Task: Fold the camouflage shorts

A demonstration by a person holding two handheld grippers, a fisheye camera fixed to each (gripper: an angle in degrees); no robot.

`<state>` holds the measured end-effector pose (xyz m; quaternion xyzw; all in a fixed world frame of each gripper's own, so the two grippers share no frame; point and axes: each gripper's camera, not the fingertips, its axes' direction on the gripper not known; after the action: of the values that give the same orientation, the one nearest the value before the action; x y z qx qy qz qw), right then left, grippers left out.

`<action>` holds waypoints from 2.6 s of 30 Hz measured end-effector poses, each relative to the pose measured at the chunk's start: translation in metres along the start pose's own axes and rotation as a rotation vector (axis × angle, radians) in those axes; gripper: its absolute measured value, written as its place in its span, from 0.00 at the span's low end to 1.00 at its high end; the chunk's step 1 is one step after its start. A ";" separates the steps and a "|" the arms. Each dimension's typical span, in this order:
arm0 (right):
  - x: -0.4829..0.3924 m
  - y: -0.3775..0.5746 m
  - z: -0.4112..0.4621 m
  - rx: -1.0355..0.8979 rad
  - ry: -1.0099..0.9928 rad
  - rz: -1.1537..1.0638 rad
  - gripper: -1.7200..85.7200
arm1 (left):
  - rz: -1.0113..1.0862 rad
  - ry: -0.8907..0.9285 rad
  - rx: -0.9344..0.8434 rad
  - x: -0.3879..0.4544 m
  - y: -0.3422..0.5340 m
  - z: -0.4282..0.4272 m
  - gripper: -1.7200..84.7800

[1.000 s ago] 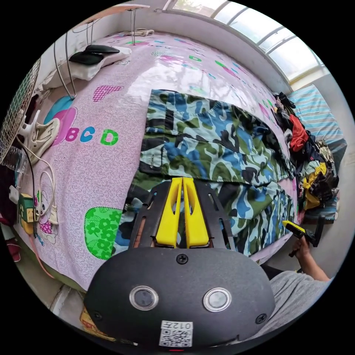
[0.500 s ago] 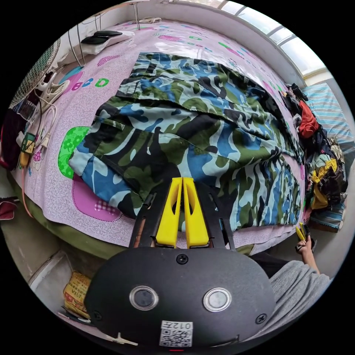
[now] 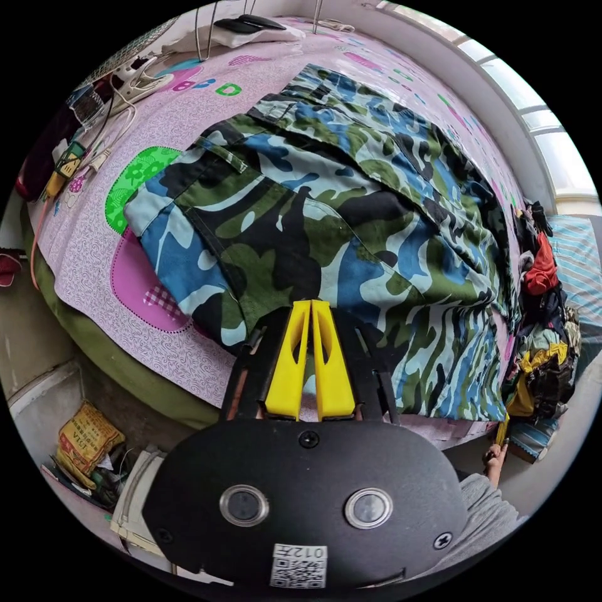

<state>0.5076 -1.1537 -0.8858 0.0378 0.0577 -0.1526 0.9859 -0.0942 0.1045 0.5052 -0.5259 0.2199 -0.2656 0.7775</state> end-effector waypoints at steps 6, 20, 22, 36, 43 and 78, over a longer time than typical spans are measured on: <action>-0.050 0.008 -0.001 -0.199 0.295 -0.037 0.02 | 0.141 -0.120 -0.073 0.037 -0.006 0.015 0.02; -0.048 0.076 0.034 -0.347 0.570 0.080 0.01 | 0.316 -0.332 -0.146 0.071 -0.002 0.039 0.02; -0.057 0.076 0.034 -0.339 0.627 0.077 0.01 | 0.311 -0.331 -0.147 0.068 -0.001 0.040 0.02; -0.164 0.000 0.198 -0.224 0.107 -0.013 0.07 | 0.336 0.040 0.129 0.139 -0.064 -0.003 0.02; -0.092 -0.038 0.295 -0.082 -0.041 0.334 0.11 | 0.368 0.070 0.117 0.192 -0.135 0.013 0.02; 0.087 -0.084 0.516 -0.408 0.828 -0.778 0.01 | 0.427 -0.131 0.115 0.225 -0.210 0.066 0.02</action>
<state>0.6165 -1.3070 -0.3908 -0.1195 0.4744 -0.4605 0.7407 0.0800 -0.0582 0.7102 -0.4384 0.2597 -0.0722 0.8574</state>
